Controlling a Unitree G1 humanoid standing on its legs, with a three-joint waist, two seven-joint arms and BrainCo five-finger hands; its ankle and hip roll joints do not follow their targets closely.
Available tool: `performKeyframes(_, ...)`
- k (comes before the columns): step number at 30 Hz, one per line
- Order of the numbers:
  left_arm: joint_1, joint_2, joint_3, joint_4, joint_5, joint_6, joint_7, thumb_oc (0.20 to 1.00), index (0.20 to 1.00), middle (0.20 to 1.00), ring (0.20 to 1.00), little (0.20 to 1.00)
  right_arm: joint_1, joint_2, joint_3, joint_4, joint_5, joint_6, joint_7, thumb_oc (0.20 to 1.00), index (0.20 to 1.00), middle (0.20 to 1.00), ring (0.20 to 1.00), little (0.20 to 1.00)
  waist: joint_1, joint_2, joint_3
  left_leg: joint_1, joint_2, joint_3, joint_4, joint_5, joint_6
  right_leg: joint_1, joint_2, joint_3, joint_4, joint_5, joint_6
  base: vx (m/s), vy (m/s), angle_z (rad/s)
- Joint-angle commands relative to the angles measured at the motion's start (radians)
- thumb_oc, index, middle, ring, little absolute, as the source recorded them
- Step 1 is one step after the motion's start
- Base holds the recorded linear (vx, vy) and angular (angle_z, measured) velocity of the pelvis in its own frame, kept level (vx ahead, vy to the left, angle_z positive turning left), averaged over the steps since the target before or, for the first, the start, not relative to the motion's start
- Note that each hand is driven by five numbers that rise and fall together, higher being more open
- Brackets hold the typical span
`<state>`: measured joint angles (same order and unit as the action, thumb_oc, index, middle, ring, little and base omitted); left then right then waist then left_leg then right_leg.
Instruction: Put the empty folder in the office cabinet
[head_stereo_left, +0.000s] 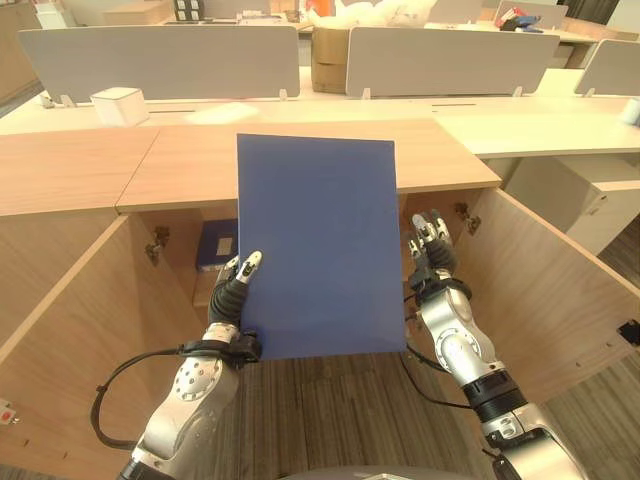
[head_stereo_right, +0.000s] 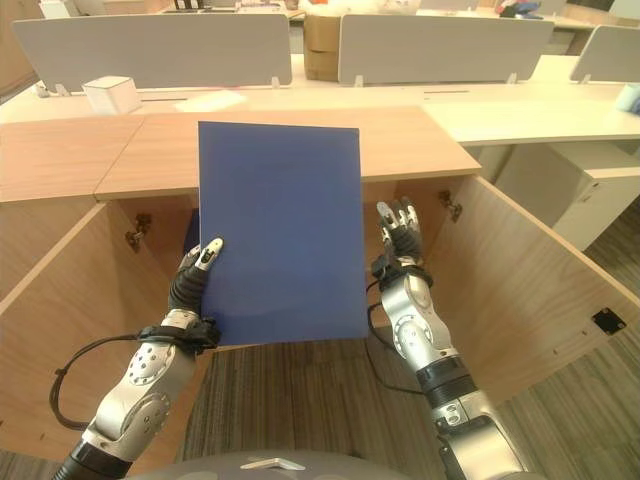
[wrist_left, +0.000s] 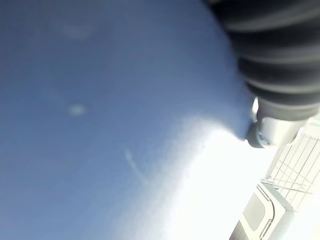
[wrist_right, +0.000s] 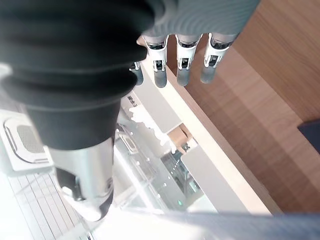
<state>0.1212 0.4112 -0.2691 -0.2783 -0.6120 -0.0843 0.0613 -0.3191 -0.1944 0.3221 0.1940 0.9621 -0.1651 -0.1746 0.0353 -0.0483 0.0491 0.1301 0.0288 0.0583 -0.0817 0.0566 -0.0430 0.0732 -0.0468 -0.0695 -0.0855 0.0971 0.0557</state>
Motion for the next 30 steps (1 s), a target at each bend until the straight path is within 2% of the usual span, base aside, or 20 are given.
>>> performKeyframes(1, -0.078, 0.022, 0.013, -0.104, 0.021, -0.072, -0.037, 0.2, 0.2, 0.2, 0.2, 0.2, -0.058, 0.001, 0.069, -0.06, -0.029, 0.038, 0.128, 1.0, 1.0, 1.0, 1.0, 1.0, -0.001, -0.045, -0.014, -0.008, -0.003, -0.016, -0.006, -0.118, -0.006, 0.028, -0.124, -0.011, -0.002, -0.061, 0.092, 0.0, 0.0, 0.0)
performKeyframes(2, -0.079, 0.031, 0.011, -0.111, 0.019, -0.072, -0.048, 0.2, 0.2, 0.2, 0.2, 0.2, -0.058, -0.024, 0.12, -0.07, -0.044, 0.074, 0.168, 1.0, 1.0, 1.0, 1.0, 1.0, 0.004, -0.048, -0.013, -0.011, -0.001, -0.017, -0.006, -0.116, -0.008, 0.028, -0.124, -0.016, -0.002, -0.061, 0.091, 0.0, 0.0, 0.0)
performKeyframes(5, -0.079, 0.035, 0.012, -0.114, 0.019, -0.072, -0.053, 0.2, 0.2, 0.2, 0.2, 0.2, -0.061, -0.032, 0.147, -0.066, -0.046, 0.091, 0.187, 1.0, 1.0, 1.0, 1.0, 1.0, 0.006, -0.05, -0.013, -0.012, -0.001, -0.019, -0.006, -0.115, -0.009, 0.027, -0.124, -0.019, -0.002, -0.061, 0.091, 0.0, -0.004, 0.01)
performKeyframes(8, -0.086, 0.043, 0.006, -0.129, 0.01, -0.076, -0.067, 0.2, 0.2, 0.2, 0.2, 0.2, -0.088, -0.063, 0.232, -0.093, -0.049, 0.134, 0.255, 1.0, 1.0, 1.0, 1.0, 1.0, 0.017, -0.055, -0.011, -0.017, 0.0, -0.027, -0.006, -0.112, -0.012, 0.027, -0.123, -0.027, -0.002, -0.063, 0.09, 0.0, -0.004, 0.04)
performKeyframes(20, -0.089, 0.031, 0.018, -0.133, -0.011, -0.087, -0.069, 0.2, 0.2, 0.2, 0.2, 0.2, -0.084, -0.078, 0.229, -0.125, -0.044, 0.118, 0.279, 1.0, 1.0, 1.0, 1.0, 1.0, 0.029, -0.064, -0.009, -0.022, 0.0, -0.037, -0.006, -0.11, -0.013, 0.03, -0.123, -0.04, -0.002, -0.068, 0.09, 0.0, -0.001, 0.04)
performKeyframes(25, -0.077, 0.013, 0.031, -0.135, -0.002, -0.083, -0.056, 0.2, 0.2, 0.2, 0.2, 0.2, -0.047, -0.043, 0.159, -0.121, -0.029, 0.082, 0.238, 1.0, 1.0, 1.0, 1.0, 1.0, 0.023, -0.063, -0.011, -0.018, 0.001, -0.032, -0.006, -0.115, -0.011, 0.03, -0.124, -0.037, -0.002, -0.067, 0.09, 0.0, 0.0, 0.0)
performKeyframes(30, -0.076, 0.005, 0.033, -0.131, -0.002, -0.082, -0.055, 0.2, 0.2, 0.2, 0.2, 0.2, -0.047, -0.03, 0.158, -0.139, -0.031, 0.07, 0.245, 1.0, 1.0, 1.0, 1.0, 1.0, 0.022, -0.063, -0.012, -0.017, 0.002, -0.031, -0.006, -0.116, -0.011, 0.03, -0.124, -0.035, -0.002, -0.066, 0.089, 0.0, 0.0, 0.0)
